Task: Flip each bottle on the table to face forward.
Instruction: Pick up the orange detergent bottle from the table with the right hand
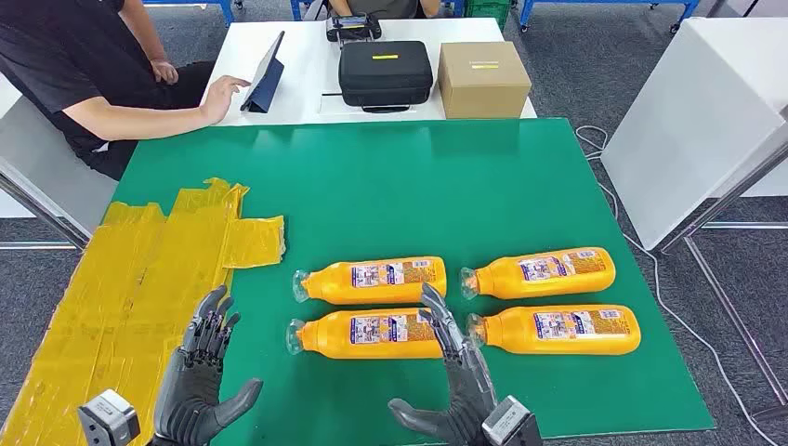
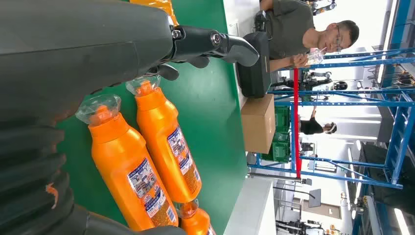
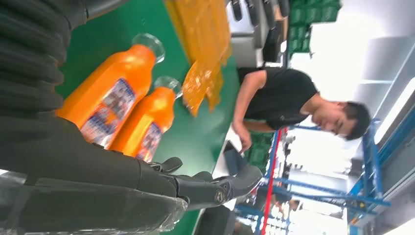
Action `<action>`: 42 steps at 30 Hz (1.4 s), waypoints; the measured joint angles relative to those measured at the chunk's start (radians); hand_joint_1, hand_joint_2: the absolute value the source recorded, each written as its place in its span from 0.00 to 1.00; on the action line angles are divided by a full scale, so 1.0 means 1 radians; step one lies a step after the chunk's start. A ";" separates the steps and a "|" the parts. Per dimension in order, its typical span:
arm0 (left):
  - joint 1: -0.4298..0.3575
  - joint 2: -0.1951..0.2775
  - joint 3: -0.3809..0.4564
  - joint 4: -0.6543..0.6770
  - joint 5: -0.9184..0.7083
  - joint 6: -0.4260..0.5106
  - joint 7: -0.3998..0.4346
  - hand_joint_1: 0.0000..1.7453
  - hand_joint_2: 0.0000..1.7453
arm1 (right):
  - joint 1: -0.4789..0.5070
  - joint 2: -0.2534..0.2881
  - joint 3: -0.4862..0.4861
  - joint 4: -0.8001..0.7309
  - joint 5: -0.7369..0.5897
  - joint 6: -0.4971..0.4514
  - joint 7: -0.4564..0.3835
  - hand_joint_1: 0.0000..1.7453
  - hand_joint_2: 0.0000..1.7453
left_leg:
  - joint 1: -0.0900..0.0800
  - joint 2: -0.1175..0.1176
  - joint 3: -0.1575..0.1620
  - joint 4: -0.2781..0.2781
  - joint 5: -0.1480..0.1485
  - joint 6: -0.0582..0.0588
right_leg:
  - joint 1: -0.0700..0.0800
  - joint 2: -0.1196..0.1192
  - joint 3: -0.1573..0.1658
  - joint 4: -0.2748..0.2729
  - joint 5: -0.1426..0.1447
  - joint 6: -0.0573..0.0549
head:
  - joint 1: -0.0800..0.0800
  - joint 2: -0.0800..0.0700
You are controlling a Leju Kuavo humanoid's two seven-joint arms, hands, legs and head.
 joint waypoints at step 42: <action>0.012 -0.046 0.114 -0.020 0.015 -0.042 0.024 0.00 0.00 | -0.049 0.273 -1.323 -0.287 0.790 0.740 0.052 0.00 1.00 | 0.000 -0.001 0.001 0.000 -0.001 0.000 | 0.000 -0.001 0.002 -0.001 0.000 0.000 | 0.000 0.000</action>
